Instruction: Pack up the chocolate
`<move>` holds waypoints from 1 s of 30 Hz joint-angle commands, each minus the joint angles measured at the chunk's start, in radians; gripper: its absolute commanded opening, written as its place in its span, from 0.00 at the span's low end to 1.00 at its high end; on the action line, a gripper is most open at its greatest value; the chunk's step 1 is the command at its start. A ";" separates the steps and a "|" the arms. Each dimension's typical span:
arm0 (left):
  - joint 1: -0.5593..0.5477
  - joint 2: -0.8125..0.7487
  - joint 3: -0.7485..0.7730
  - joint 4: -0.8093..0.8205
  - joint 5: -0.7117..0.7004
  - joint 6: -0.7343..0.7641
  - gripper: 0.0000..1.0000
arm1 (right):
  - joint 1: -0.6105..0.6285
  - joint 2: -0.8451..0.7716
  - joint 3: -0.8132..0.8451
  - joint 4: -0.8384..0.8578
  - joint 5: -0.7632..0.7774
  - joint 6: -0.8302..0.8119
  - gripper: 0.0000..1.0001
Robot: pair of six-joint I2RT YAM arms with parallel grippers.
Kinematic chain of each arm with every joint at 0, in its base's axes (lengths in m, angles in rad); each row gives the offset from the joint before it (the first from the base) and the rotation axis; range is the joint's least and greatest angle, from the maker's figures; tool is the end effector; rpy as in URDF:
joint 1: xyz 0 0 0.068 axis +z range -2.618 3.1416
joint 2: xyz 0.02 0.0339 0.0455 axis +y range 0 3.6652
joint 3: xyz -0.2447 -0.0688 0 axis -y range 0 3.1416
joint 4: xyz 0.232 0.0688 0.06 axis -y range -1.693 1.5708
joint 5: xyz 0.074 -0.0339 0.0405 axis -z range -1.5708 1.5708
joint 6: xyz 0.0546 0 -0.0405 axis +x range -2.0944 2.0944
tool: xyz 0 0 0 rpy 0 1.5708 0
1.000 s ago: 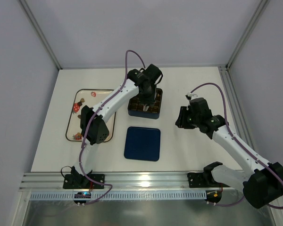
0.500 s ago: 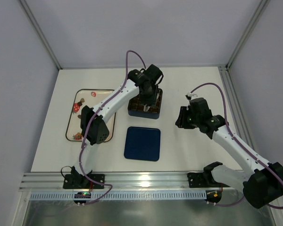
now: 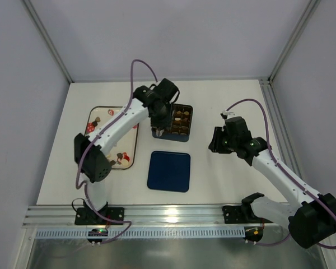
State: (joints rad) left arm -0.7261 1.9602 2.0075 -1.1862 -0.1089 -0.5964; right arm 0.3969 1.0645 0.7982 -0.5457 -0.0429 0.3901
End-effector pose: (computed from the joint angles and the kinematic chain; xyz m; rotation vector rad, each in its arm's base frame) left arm 0.2997 -0.2582 0.2943 0.1440 2.7206 -0.2498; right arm 0.2107 0.0908 0.2310 -0.0290 2.4237 0.4186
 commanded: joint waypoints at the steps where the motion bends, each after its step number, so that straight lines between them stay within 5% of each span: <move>1: 0.068 -0.220 -0.169 0.028 -0.069 -0.019 0.38 | -0.003 -0.006 0.019 0.029 0.015 -0.011 0.39; 9: 0.380 -0.616 -0.622 0.046 -0.045 0.007 0.39 | 0.016 0.035 0.009 0.084 -0.029 -0.010 0.39; 14: 0.527 -0.718 -0.803 0.039 -0.025 0.056 0.40 | 0.042 0.060 0.006 0.115 -0.045 -0.005 0.39; 20: 0.632 -0.744 -0.900 0.072 0.012 0.096 0.40 | 0.060 0.078 -0.002 0.132 -0.054 0.001 0.39; 30: 0.649 -0.684 -0.894 0.122 0.015 0.121 0.39 | 0.060 0.071 -0.007 0.127 -0.046 0.000 0.39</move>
State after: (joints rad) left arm -0.0879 1.2583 1.0874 -1.1118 -0.1017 -0.5022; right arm 0.4511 1.1412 0.7906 -0.4492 -0.0914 0.3912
